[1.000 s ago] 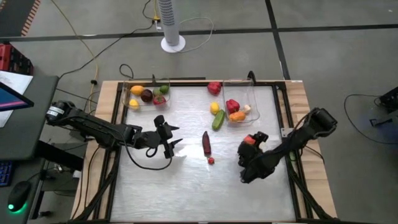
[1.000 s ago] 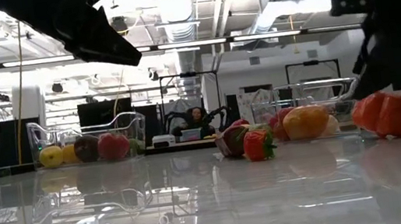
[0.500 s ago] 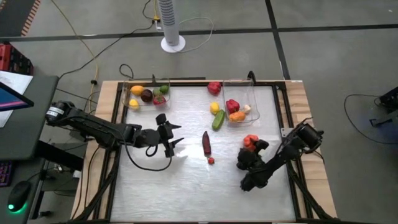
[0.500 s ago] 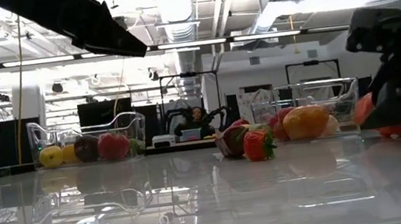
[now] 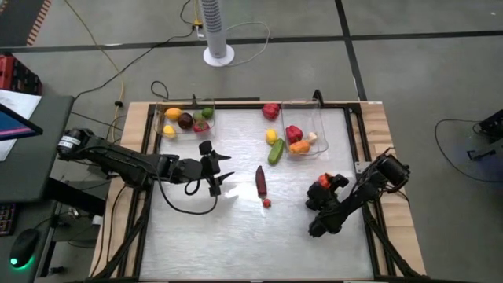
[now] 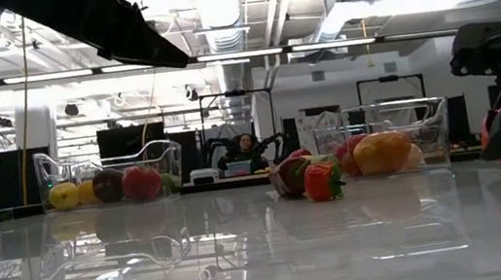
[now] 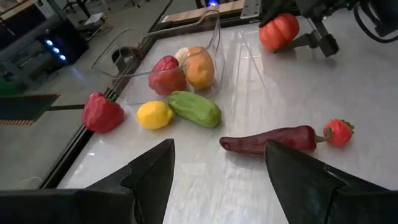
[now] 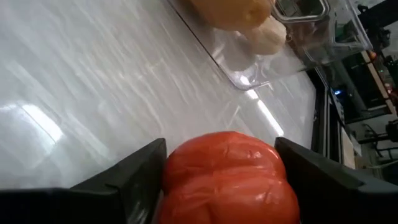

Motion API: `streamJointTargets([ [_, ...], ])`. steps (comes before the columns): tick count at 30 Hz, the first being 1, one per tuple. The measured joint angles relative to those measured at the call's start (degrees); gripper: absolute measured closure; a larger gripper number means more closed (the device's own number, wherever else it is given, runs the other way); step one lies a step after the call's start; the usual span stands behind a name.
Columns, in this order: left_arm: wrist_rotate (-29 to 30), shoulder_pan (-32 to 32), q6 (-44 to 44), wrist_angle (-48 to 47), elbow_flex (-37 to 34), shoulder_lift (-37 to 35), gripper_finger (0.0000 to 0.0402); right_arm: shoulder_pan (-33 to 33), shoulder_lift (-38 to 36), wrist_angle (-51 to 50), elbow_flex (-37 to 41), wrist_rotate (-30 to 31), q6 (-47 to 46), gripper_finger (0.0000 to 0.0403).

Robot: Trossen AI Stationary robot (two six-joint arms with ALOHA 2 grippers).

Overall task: Sort produce into baskets
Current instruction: Put the orange pumpkin into the left transparent bin

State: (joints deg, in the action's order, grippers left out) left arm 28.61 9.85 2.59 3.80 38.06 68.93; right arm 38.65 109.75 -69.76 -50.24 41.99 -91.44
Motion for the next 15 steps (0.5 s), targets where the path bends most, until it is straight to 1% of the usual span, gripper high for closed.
streamJointTargets([
  [3,0.0,0.0,0.0,0.0,0.0,0.0,0.0166,0.2,0.0,0.1,0.0,-0.4,0.0,0.0111],
  [5,-0.2,0.0,0.0,0.0,0.0,0.0,0.0166,0.4,0.0,0.0,0.0,-0.5,0.0,0.0118],
  [10,-0.3,0.0,0.0,0.0,0.0,0.0,0.0166,0.4,0.1,-1.5,-0.9,-2.0,-0.2,0.0122],
  [13,-0.2,0.0,0.0,0.0,0.0,0.0,0.0166,0.3,0.1,-5.2,-3.7,-3.3,0.6,0.0123],
  [15,-0.2,0.0,0.0,0.0,0.0,0.0,0.0166,0.3,-0.1,-8.5,-6.2,-3.2,1.9,0.0124],
])
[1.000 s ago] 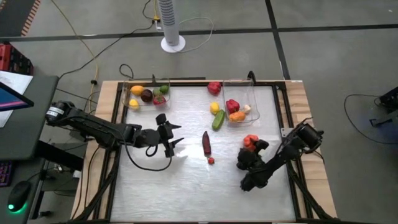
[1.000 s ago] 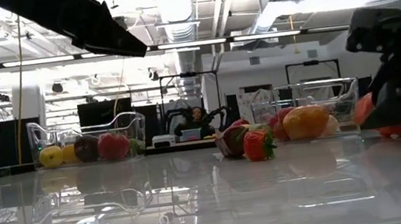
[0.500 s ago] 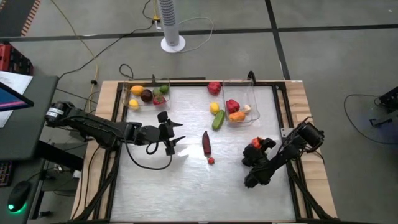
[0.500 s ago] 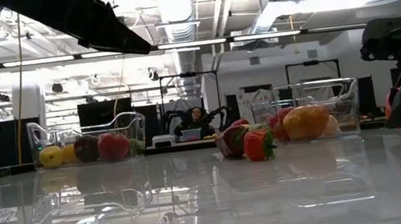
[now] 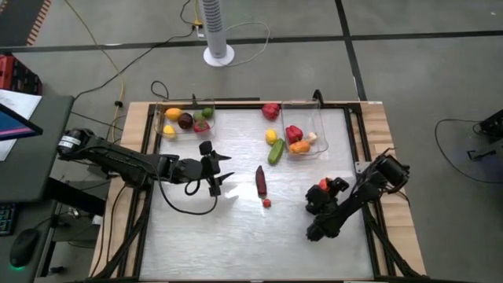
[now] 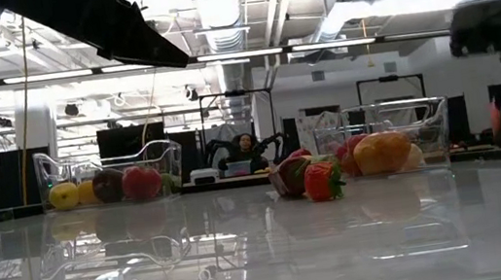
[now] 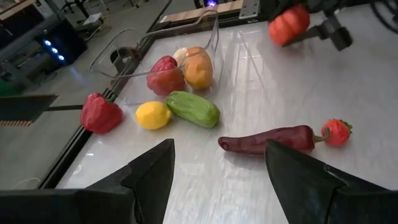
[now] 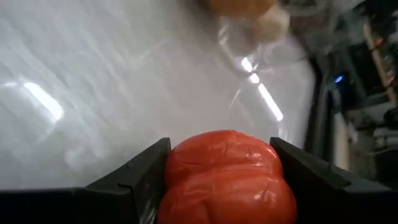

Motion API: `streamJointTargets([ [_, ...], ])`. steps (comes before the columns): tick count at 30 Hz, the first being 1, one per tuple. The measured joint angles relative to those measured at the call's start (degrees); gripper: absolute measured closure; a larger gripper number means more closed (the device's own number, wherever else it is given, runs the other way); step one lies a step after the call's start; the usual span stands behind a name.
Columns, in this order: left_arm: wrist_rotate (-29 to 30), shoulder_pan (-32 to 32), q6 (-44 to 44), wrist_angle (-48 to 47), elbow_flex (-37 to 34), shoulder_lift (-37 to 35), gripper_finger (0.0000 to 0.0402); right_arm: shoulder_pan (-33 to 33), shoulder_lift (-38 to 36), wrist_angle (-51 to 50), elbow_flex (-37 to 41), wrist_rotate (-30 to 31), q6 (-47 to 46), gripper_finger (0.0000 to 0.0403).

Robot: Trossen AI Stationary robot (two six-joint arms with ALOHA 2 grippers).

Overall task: Sort produce into baskets
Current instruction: Put the orange pumpkin into the left transparent bin

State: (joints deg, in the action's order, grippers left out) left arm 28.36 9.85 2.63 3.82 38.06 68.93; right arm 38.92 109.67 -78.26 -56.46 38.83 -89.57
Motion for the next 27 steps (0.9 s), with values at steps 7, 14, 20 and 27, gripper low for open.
streamJointTargets([
  [7,0.0,0.0,0.9,0.8,0.0,0.0,0.0166,-1.3,-5.2,-8.4,-5.8,7.5,3.0,0.0125],
  [14,0.0,0.0,3.3,4.8,0.0,0.0,0.0166,-5.6,-15.6,-6.8,-7.3,17.9,11.7,0.0116],
  [20,-1.4,0.0,9.4,12.2,0.0,0.0,0.0166,-13.0,-25.3,-3.4,-7.3,25.4,24.3,0.0114],
  [27,-3.5,-0.1,19.8,20.6,0.6,-5.9,0.0166,-24.0,-33.5,14.5,-6.4,24.2,52.4,0.0113],
])
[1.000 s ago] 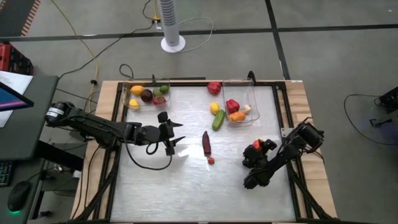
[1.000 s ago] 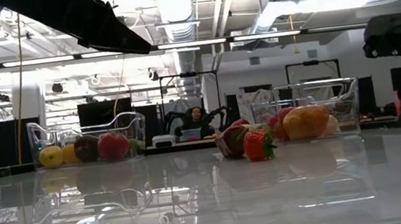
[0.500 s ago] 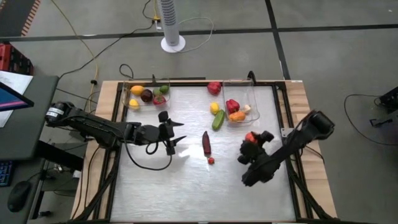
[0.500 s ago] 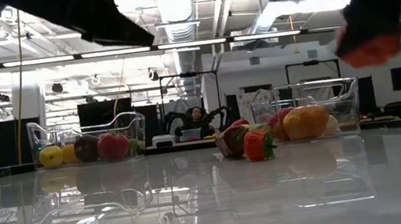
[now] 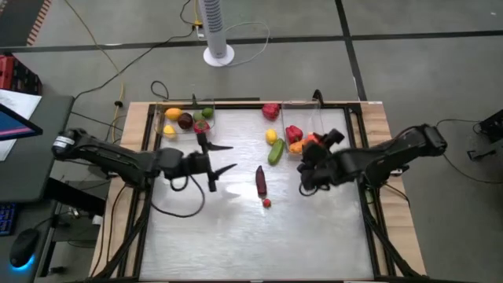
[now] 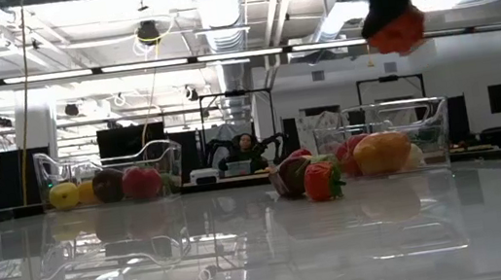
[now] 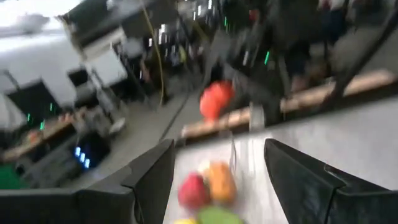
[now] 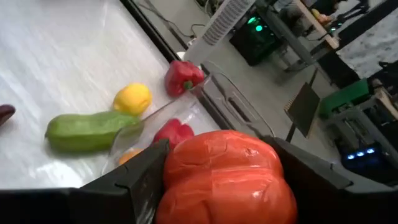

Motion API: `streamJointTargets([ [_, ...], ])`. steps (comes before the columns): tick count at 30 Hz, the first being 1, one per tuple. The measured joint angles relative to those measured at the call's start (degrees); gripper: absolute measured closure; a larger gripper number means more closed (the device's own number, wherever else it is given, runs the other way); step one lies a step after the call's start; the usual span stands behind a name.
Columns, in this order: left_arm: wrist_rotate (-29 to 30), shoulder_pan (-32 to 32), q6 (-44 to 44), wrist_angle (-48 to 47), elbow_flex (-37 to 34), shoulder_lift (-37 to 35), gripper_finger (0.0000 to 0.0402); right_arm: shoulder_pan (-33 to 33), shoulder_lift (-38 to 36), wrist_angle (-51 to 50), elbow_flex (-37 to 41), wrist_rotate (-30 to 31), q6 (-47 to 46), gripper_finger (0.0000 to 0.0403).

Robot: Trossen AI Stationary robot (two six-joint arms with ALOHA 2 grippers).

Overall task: Sort produce into baskets
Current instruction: Put the orange pumpkin into the left transparent bin, then put the red pepper into the right transparent bin

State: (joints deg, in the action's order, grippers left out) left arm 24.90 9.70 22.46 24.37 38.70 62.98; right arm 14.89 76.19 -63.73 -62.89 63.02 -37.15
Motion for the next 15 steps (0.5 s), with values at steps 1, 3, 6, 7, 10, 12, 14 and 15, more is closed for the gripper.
streamJointTargets([
  [1,-1.2,-0.1,0.7,0.3,0.1,-1.8,0.0166,-1.6,-1.0,2.9,0.3,-1.3,4.0,0.0113],
  [3,-3.8,-0.1,1.6,1.2,0.2,-5.2,0.0166,-5.2,-2.6,8.8,0.9,-5.0,11.7,0.0112],
  [6,-7.0,0.0,1.8,0.8,0.2,-9.9,0.0166,-10.4,-4.4,16.4,2.1,-10.8,20.8,0.0109],
  [7,-7.6,0.0,1.4,0.7,0.2,-10.9,0.0166,-12.0,-4.6,17.9,2.3,-12.7,23.1,0.0104],
  [10,-8.0,0.0,-0.7,-1.5,0.2,-13.5,0.0166,-16.2,-4.7,21.3,2.3,-18.6,27.1,0.0080],
  [12,-8.0,0.0,-2.2,-4.6,0.2,-14.6,0.0166,-18.2,-4.7,22.7,2.3,-21.9,28.2,0.0058],
  [14,-8.1,0.0,-3.5,-6.9,0.2,-15.1,0.0166,-19.5,-4.6,23.1,2.3,-24.1,27.8,0.0037],
  [15,-8.1,0.0,-4.2,-7.8,0.2,-15.3,0.0166,-19.6,-4.6,22.9,2.3,-25.0,27.0,0.0028],
])
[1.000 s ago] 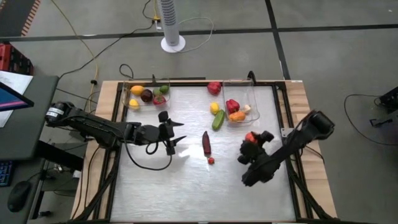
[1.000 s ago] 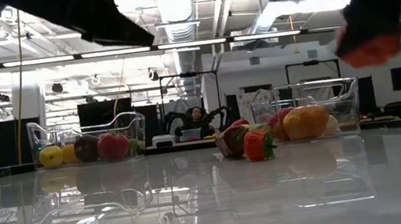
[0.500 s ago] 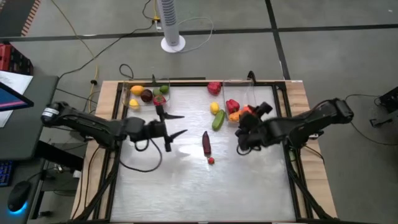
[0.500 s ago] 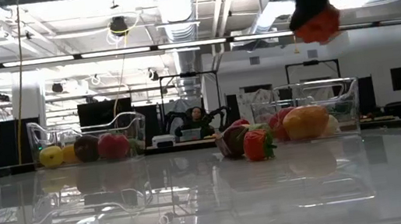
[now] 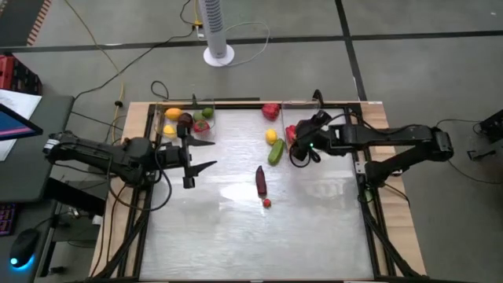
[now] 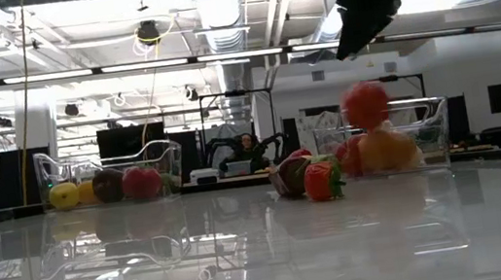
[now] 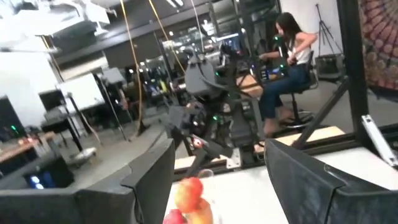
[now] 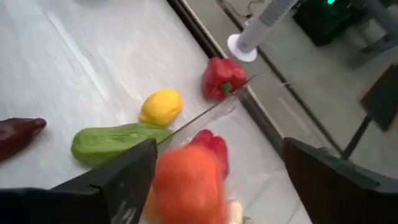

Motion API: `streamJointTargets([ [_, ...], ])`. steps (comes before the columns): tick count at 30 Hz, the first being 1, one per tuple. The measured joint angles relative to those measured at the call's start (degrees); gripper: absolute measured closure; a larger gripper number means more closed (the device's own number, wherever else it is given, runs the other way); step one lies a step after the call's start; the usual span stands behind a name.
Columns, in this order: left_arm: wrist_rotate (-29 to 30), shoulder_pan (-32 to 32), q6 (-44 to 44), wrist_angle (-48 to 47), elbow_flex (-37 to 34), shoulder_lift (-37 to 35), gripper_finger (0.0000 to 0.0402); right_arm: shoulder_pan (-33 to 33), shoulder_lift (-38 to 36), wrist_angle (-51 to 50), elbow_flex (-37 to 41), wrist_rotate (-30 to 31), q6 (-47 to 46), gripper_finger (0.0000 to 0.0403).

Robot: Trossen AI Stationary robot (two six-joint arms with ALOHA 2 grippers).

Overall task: Sort produce into baskets
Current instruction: Put the red pepper into the right transparent bin

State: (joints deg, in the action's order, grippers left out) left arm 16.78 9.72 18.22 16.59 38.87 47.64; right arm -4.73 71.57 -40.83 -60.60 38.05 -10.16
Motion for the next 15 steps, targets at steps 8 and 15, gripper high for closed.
streamJointTargets([
  [8,0.6,1.8,0.1,-0.5,0.0,-0.6,0.0166,12.9,3.8,6.9,0.0,-1.6,-7.6,0.0011],
  [15,5.4,1.8,0.8,0.6,0.0,-0.4,0.0166,22.0,16.2,22.8,-0.1,-6.3,-10.3,0.0022],
])
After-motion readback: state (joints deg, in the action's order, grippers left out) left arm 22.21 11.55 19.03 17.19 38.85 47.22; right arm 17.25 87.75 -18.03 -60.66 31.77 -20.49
